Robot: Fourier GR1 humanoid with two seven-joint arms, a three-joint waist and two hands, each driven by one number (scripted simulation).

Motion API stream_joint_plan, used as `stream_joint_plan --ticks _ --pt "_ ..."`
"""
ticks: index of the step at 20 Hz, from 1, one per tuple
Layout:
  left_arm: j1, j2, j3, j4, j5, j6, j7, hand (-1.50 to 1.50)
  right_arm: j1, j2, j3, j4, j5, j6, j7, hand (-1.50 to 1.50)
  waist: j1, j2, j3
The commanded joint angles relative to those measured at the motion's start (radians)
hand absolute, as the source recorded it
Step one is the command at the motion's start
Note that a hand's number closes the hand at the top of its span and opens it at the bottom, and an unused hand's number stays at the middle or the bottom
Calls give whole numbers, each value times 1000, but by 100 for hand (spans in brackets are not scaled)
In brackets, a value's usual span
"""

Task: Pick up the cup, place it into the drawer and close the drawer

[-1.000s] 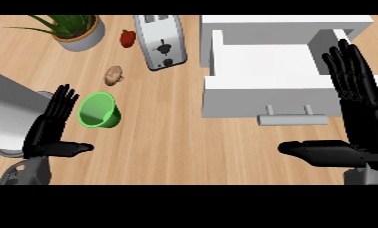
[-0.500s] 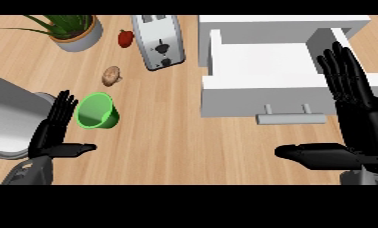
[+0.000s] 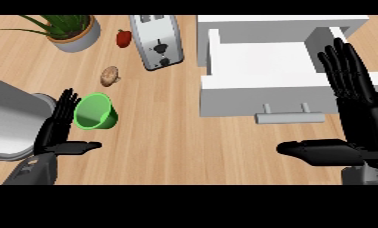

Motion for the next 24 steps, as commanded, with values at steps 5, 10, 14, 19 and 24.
stream_joint_plan --ticks 5,10,14,19,24 --pt "-28 -23 -8 44 -16 -72 -107 -150 25 6 5 -29 -12 11 -14 -150 -8 2 -1" --pt "-45 -52 0 44 -8 -64 -122 -150 2 8 19 -29 -18 13 36 -150 -11 4 -2" --pt "-37 -29 1 40 3 -175 -115 -150 42 -4 14 2 9 24 -20 -150 -6 3 -1" --pt "-54 -33 7 25 21 -233 -103 -150 27 3 3 20 -14 29 -41 -150 -10 6 -2" --pt "-48 -75 -7 6 28 -313 -101 150 -13 19 30 30 9 7 -6 -150 1 5 -2"
